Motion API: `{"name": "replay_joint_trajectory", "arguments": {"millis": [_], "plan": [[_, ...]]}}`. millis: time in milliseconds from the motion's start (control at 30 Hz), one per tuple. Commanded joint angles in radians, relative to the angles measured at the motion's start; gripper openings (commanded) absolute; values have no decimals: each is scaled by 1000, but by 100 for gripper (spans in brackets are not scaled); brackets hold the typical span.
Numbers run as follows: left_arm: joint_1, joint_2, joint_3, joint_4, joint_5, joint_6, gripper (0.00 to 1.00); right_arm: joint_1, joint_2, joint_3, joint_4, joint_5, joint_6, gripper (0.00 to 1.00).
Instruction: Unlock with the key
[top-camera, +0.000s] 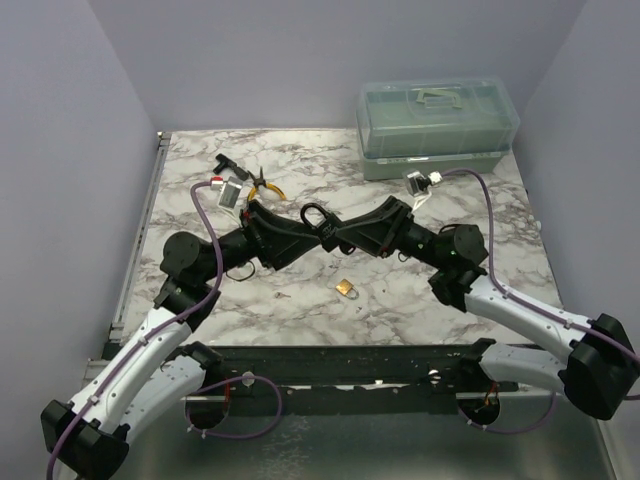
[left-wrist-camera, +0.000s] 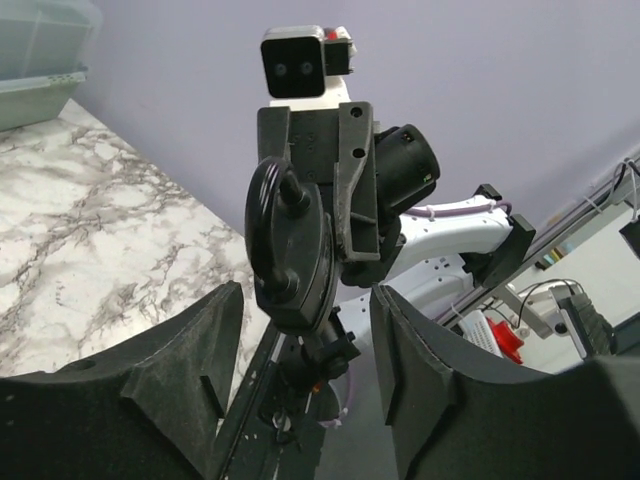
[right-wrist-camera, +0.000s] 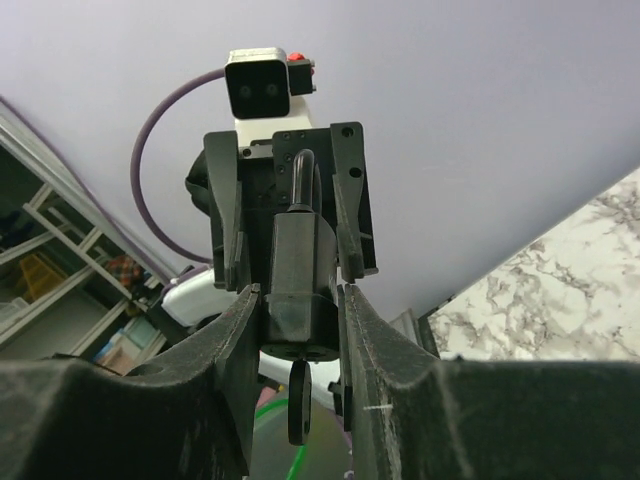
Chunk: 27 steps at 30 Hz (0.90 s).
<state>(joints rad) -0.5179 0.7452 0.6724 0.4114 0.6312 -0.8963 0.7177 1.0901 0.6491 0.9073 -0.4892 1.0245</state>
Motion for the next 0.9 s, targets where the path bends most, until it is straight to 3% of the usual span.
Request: {"name": "replay_joint_trajectory", "arguments": {"millis": [0, 167, 700, 800, 867], "plan": [[5, 7, -18, 106, 19, -25, 56, -6, 39, 6, 216, -55, 80, 1], [4, 14, -27, 124, 1, -19, 48, -6, 74, 10, 255, -63, 99, 1], [4, 83, -42, 180, -10, -26, 40, -6, 143, 17, 318, -92, 134, 1], [4, 94, -48, 189, -14, -30, 35, -7, 152, 18, 320, -95, 135, 1], [4, 103, -48, 190, -20, -37, 25, -7, 160, 20, 321, -99, 137, 1]]}}
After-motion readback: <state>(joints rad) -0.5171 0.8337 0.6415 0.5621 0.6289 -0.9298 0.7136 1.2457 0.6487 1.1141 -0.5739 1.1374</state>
